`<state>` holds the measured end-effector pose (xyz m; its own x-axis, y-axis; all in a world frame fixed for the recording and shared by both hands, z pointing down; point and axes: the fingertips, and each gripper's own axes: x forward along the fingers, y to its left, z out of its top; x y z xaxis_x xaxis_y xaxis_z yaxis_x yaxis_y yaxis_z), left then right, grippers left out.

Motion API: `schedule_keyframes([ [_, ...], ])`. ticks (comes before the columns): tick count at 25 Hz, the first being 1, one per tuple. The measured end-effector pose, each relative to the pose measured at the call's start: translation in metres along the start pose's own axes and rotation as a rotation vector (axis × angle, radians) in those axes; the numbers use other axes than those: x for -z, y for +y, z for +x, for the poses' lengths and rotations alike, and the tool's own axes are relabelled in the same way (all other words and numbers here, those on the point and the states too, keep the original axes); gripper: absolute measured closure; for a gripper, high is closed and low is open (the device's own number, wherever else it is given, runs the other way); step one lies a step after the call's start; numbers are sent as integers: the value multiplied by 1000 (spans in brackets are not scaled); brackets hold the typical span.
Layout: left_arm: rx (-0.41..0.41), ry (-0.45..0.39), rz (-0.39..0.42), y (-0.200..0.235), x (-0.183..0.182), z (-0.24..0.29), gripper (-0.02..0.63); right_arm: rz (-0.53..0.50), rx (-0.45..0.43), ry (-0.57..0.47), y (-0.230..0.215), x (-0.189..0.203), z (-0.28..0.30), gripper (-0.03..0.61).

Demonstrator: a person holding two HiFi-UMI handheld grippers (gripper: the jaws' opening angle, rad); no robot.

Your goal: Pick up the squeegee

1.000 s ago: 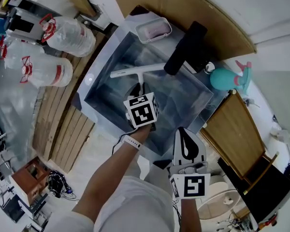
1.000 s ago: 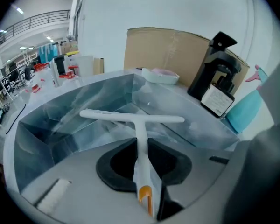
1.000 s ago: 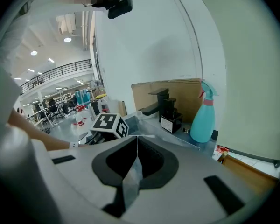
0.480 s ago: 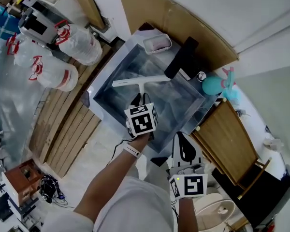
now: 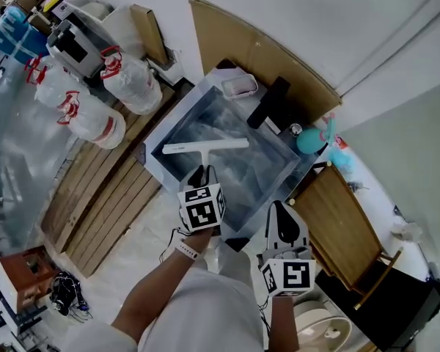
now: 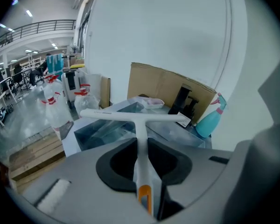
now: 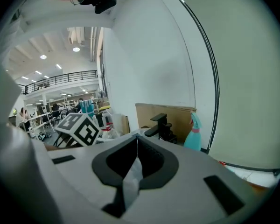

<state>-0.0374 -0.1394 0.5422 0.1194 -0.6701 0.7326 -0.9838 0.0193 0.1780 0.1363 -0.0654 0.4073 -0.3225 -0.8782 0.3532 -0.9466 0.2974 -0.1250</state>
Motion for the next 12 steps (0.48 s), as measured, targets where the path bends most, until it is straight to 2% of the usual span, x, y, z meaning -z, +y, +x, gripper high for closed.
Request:
schedule_keyframes([
  [6, 47, -41, 100, 6, -1, -50, 543, 7, 13, -31, 6, -10, -20, 572],
  [12, 122, -85, 262, 9, -7, -97, 543, 11, 26, -54, 18, -20, -38, 572],
])
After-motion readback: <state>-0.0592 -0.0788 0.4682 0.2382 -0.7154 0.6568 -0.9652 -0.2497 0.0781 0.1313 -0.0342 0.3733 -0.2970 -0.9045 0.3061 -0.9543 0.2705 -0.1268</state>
